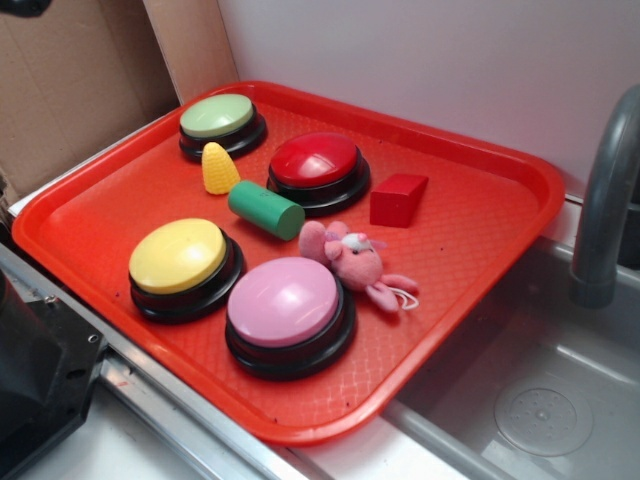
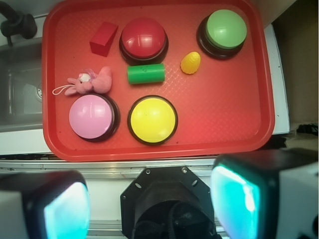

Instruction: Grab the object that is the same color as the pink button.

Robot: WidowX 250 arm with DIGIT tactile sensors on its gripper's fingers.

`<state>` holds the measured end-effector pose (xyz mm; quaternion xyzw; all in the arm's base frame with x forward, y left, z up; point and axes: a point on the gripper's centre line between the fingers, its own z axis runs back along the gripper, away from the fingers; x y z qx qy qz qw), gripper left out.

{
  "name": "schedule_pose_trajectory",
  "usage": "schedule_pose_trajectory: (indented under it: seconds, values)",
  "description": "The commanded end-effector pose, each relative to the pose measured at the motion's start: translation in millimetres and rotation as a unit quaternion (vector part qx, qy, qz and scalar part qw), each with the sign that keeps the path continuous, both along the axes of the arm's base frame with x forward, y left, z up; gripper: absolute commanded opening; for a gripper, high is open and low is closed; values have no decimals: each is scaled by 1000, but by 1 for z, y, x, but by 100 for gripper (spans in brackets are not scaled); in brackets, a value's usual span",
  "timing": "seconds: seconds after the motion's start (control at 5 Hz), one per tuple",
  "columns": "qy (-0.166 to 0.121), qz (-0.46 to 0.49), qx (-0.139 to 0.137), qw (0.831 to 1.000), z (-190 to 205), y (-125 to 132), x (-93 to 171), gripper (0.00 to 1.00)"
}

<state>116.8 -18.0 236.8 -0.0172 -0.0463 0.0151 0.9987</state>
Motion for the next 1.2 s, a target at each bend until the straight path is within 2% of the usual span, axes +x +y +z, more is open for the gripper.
schedule_pose_trajectory:
  seconds: [0.0,0.2,0.4,0.6,0.8,1.0]
  values:
    - [0,0,0,1000,0,0,0,100]
    - [-9,81,-43,996,-14,-5,19,100]
    - [-8,150,-39,988,-37,-11,41,100]
    - [-16,250,-62,966,-68,-23,60,100]
    - [-4,291,-82,953,-97,-37,78,100]
    - [-21,278,-81,957,-121,-54,94,100]
